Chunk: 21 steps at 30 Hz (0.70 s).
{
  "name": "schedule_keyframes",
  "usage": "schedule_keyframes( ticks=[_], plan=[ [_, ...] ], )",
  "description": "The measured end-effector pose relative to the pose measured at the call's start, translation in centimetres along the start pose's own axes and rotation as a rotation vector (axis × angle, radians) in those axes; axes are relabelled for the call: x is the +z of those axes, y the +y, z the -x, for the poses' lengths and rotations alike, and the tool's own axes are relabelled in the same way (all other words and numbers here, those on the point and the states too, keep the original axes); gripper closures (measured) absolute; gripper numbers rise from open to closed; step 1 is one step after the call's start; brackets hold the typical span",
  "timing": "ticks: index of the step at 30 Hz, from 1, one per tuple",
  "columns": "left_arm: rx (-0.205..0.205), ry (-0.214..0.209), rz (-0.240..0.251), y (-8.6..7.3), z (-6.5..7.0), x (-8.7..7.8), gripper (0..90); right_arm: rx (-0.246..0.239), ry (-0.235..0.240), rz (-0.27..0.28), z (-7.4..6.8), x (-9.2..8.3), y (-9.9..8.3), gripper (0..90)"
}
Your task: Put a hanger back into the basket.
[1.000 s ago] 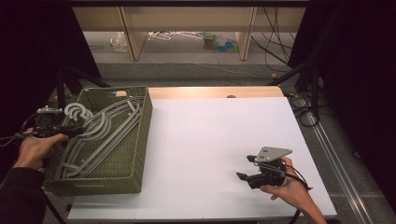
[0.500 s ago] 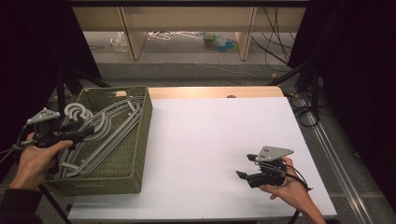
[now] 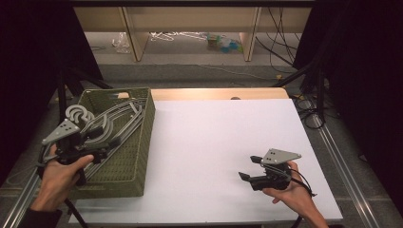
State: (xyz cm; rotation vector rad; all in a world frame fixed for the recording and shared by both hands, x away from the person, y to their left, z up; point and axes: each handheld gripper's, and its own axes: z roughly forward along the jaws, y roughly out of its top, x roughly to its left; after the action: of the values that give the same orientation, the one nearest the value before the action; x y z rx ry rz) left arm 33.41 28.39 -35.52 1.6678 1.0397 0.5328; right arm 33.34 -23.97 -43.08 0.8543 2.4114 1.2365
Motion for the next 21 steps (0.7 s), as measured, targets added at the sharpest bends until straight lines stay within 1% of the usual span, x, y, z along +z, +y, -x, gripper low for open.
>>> schedule_keyframes(
  ticks=[2, 4, 5, 6, 7, 8, 9, 10, 11, 13, 14, 15, 16, 17, 19, 20, 21],
  plan=[
    [0.031, -0.012, -0.002, -0.2, 1.1, 0.4, 16.6, -0.001, -0.005, -0.001, -0.1, 0.0, 0.0, 27.3],
    [0.056, -0.033, -0.017, -0.4, 2.1, 0.7, 16.2, 0.003, -0.001, 0.005, -0.2, -0.1, 0.0, 27.1],
    [0.054, -0.042, -0.016, -0.6, 2.5, 0.8, 16.2, 0.0, 0.0, 0.01, -0.2, -0.1, 0.0, 26.9],
    [0.055, -0.058, -0.026, -0.7, 3.0, 1.1, 16.2, 0.003, 0.003, 0.008, -0.3, -0.1, 0.0, 26.7],
    [0.059, -0.064, -0.033, -0.8, 3.3, 1.2, 16.2, 0.002, 0.002, 0.01, -0.3, -0.1, 0.0, 26.4],
    [0.055, -0.074, -0.033, -1.0, 3.6, 1.4, 16.1, 0.002, 0.006, 0.011, -0.3, -0.1, 0.0, 26.3],
    [0.055, -0.074, -0.033, -1.0, 3.6, 1.4, 16.1, 0.002, 0.006, 0.011, -0.3, -0.1, 0.0, 26.3],
    [0.055, -0.089, -0.036, -1.2, 4.1, 1.6, 16.2, 0.007, 0.007, 0.013, -0.4, -0.1, 0.0, 25.7],
    [0.074, -0.098, -0.04, -1.5, 4.6, 2.0, 16.2, 0.008, 0.01, 0.013, -0.5, -0.1, 0.0, 25.5],
    [0.074, -0.101, -0.04, -1.6, 4.8, 2.1, 16.2, 0.002, 0.005, 0.017, -0.5, -0.1, 0.0, 25.3],
    [0.08, -0.11, -0.036, -1.8, 5.3, 2.4, 16.2, 0.001, 0.005, 0.018, -0.6, -0.1, 0.0, 25.1],
    [0.08, -0.11, -0.036, -1.8, 5.3, 2.4, 16.2, 0.001, 0.005, 0.018, -0.6, -0.1, 0.0, 25.1],
    [0.091, -0.11, -0.035, -2.0, 5.5, 2.5, 16.2, -0.002, 0.005, 0.024, -0.7, -0.2, 0.0, 24.8],
    [0.082, -0.109, -0.034, -2.1, 5.8, 2.6, 16.2, -0.002, 0.005, 0.024, -0.7, -0.2, 0.0, 24.8],
    [0.082, -0.122, -0.016, -2.5, 6.3, 2.7, 16.2, 0.006, 0.011, 0.024, -0.8, -0.2, 0.0, 23.9],
    [0.096, -0.122, -0.014, -2.5, 6.4, 2.8, 16.2, 0.007, 0.013, 0.024, -0.9, -0.2, 0.0, 23.6],
    [0.096, -0.122, -0.014, -2.5, 6.4, 2.8, 16.2, 0.007, 0.013, 0.024, -0.9, -0.2, 0.0, 23.6]
  ],
)
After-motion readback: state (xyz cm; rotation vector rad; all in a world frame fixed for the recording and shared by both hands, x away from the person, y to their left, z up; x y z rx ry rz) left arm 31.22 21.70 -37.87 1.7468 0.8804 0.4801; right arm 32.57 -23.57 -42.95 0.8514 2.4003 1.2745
